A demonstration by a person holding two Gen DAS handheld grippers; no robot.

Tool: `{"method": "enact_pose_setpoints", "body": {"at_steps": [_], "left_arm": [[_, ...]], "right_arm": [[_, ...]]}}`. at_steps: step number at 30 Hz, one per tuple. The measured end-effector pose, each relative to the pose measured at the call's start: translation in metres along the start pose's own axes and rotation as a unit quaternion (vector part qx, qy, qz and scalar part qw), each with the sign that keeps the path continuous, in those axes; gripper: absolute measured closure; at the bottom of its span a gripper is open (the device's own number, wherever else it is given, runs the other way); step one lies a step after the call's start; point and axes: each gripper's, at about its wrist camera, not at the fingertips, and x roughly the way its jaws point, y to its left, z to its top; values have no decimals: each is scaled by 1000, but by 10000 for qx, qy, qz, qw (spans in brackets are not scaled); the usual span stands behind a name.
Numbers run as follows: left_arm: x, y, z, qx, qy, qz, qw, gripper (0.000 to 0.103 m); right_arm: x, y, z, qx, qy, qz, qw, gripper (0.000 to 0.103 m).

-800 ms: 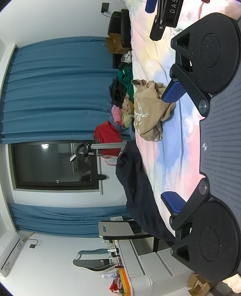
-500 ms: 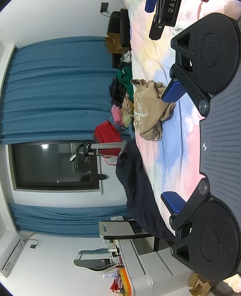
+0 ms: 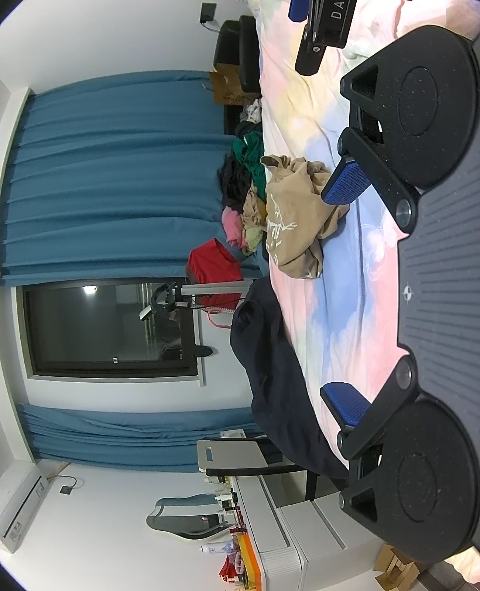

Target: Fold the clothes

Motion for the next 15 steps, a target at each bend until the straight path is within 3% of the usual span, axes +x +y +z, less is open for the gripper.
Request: {"method": "enact_pose_setpoints", "body": {"at_steps": [15], "left_arm": [[-1,5,1,-54,92,-57,9999,0]], "right_arm": [[2,4,3,110,56,26,9999,13]]}}
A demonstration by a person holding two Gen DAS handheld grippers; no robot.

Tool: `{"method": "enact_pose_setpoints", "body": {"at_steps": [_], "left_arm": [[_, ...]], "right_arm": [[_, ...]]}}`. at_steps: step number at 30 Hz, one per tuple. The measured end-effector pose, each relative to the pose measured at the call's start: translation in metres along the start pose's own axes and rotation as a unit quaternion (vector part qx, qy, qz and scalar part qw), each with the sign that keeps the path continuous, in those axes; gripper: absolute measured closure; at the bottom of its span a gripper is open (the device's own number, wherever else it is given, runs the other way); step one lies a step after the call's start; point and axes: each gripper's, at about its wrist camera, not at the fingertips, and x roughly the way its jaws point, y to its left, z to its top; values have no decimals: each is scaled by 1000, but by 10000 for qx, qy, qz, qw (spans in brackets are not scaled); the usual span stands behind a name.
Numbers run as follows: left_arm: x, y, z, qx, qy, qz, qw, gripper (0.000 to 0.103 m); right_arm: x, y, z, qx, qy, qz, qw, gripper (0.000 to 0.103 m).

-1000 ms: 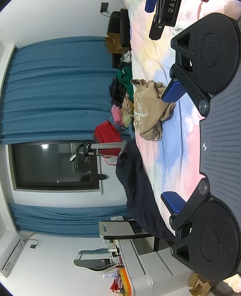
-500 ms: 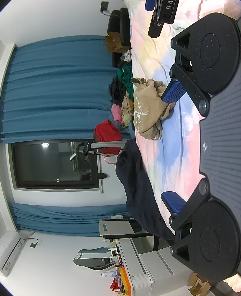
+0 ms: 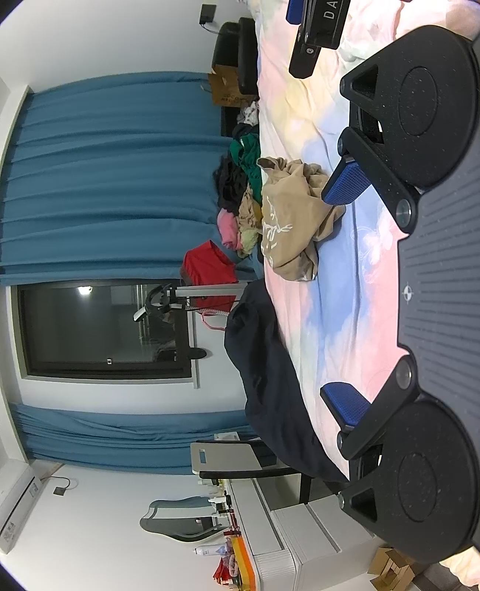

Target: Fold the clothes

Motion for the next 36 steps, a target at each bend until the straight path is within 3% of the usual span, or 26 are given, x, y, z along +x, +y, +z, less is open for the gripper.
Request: {"method": "enact_pose_setpoints", "body": {"at_steps": [9,14,19,23,27,29,33,36], "left_arm": [[1,2,6,-287,250,-11,9993,0],[-1,1,8,-317,178,-14,9993,0],[3,-7,5,-483,334,-297,9978,0],[10,-24,-2,-64,294,-459,9985,0],[44,-40,-10,86,739,-681,9949,0],[65,-52,-9,205,726,-833,9937,0],[125,-91,-8,838,683,-987,9892,1],[183,-126,-12,1427,680,-764,9845,3]], "right_arm": [[-9,6,20,418,-77,-218,9989,12],[-16,6,47,764,-394,-494,9951,13],[-25,-2,82,1080,-789,-685,9886,13],[-23,-14,101,1285,-1034,-815,9829,12],[-6,-24,97,1163,-906,-896,9850,12],[1,-28,87,962,-843,-949,9872,12],[19,-46,59,777,-656,-1136,9883,12],[36,-61,38,831,-457,-1211,9881,12]]}}
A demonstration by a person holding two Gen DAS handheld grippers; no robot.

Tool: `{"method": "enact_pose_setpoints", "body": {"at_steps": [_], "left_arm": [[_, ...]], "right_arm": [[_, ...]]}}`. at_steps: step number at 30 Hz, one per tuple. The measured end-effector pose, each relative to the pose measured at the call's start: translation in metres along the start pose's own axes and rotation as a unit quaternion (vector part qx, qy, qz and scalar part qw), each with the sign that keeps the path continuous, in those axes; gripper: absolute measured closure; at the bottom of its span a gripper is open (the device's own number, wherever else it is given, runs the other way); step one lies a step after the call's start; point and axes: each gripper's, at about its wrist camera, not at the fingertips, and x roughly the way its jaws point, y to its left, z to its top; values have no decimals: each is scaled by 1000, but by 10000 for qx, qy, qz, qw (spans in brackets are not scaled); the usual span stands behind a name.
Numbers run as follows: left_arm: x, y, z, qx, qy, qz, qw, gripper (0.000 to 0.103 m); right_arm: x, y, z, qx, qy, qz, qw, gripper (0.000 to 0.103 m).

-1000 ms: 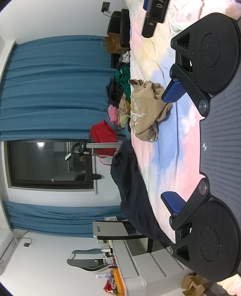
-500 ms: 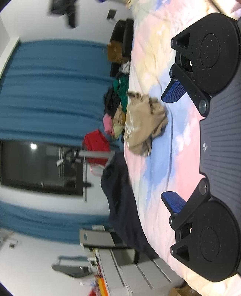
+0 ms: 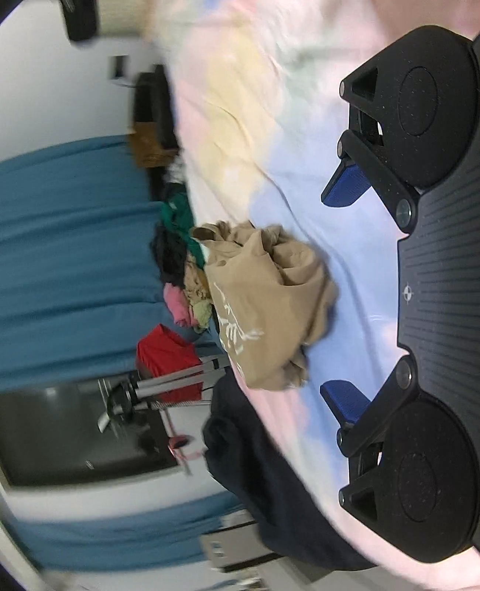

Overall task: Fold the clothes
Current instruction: 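Reach the left tool to the tan T-shirt and close on its edge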

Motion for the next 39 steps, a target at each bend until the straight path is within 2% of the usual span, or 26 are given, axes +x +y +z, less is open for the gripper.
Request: {"method": "enact_pose_setpoints", "body": {"at_steps": [2,5,7,9,10,12,14,15,18,22,25,32,37,39], "left_arm": [[44,-15,8,351,66,219,9991,4],[98,-28,16,751,161,398,9962,12],[131,-32,22,786,311,447,9954,26],[146,-28,29,628,255,400,9969,51],[150,-24,32,542,195,409,9975,56],[152,-15,40,250,13,234,9994,77],[139,-1,45,-83,-242,164,9995,91],[130,6,47,-236,-347,126,9990,94],[87,35,51,-592,-587,-55,9965,98],[29,73,53,-1036,-727,-100,9919,98],[-20,99,49,-1173,-903,-99,9889,98],[-133,151,13,-1501,-1247,-198,9806,98],[-158,185,-15,-1662,-1070,33,9803,98],[-153,196,-22,-1763,-935,99,9798,98]], "right_arm": [[16,-9,-11,126,211,-18,9997,12],[41,-13,-25,234,474,51,9986,12],[52,-13,-34,155,473,154,9986,12],[66,-12,-46,37,545,40,9985,12],[74,-13,-51,14,611,-5,9981,12],[90,-14,-60,141,813,-32,9966,12],[98,-14,-65,177,850,36,9962,12],[97,-15,-66,206,719,56,9972,12],[86,-19,-70,307,235,-150,9991,12],[80,-16,-70,324,184,-85,9993,12],[66,-7,-69,111,163,71,9998,12],[14,2,-50,147,-27,454,9989,12],[-18,13,-38,147,77,675,9976,12],[-23,28,-40,-191,158,864,9959,12]]}}
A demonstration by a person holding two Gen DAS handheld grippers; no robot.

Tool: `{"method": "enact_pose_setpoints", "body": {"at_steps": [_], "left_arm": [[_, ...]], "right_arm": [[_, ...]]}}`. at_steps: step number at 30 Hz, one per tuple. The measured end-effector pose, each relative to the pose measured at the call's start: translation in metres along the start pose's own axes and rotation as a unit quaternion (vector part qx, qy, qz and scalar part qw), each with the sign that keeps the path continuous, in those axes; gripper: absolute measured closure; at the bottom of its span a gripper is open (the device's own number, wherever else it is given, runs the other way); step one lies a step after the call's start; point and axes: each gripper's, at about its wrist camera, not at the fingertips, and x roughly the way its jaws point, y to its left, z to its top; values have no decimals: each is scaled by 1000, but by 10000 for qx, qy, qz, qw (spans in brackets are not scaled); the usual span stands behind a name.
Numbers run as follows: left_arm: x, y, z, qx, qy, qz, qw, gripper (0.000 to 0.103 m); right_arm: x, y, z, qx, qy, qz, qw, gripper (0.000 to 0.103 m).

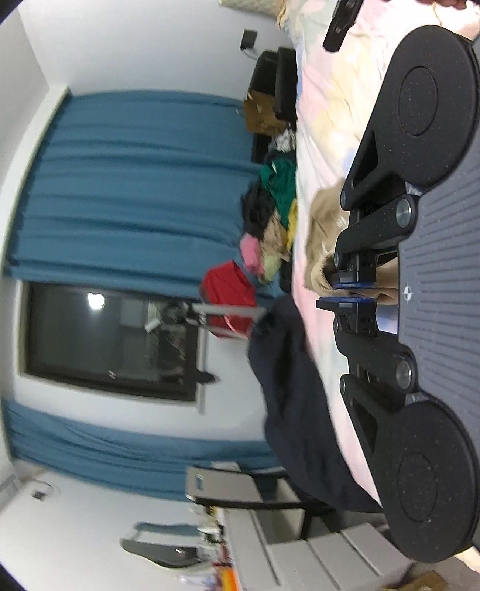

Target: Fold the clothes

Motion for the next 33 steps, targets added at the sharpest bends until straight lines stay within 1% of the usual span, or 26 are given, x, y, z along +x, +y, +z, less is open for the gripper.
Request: {"method": "enact_pose_setpoints", "body": {"at_steps": [4,5,7,10,11,12,13,18,20,22,24,26,28,30,32,33], "left_arm": [[16,23,-8,-307,156,164,9993,98],[20,28,-12,-346,235,217,9989,97],[29,38,-19,-423,394,324,9978,97],[41,51,-29,-402,549,446,9967,97],[46,55,-31,-427,569,466,9964,97],[51,59,-32,-452,589,487,9961,97],[56,63,-34,-498,604,515,9956,97],[78,80,-36,-753,626,640,9931,97],[86,78,-36,-638,635,688,9936,97],[93,78,-38,-504,682,701,9939,96],[98,76,-41,-436,792,708,9934,96],[102,78,-42,-418,962,668,9922,96],[103,80,-43,-378,1083,546,9919,95],[102,81,-44,-330,1120,502,9919,94],[103,83,-46,-382,1223,523,9904,94],[104,85,-47,-409,1274,533,9896,94]], "right_arm": [[3,35,-13,-637,279,469,9965,12],[5,45,-21,-856,354,486,9945,12],[11,66,-40,-1276,658,665,9874,13],[32,89,-70,-1391,1380,1002,9755,13],[43,92,-77,-1379,1657,1001,9714,13],[54,95,-86,-1374,1853,987,9680,19],[64,99,-94,-1368,2046,972,9644,30],[94,102,-115,-1457,2354,943,9563,31],[104,101,-114,-1362,2271,864,9604,31],[110,98,-108,-1154,2020,716,9699,32],[109,89,-97,-797,1540,545,9833,32],[104,81,-84,-617,1110,370,9912,32],[100,75,-70,-436,711,225,9963,31],[101,72,-59,-439,427,29,9981,31],[112,65,-53,-465,452,-225,9976,29],[117,60,-55,-349,633,-234,9971,29]]}}
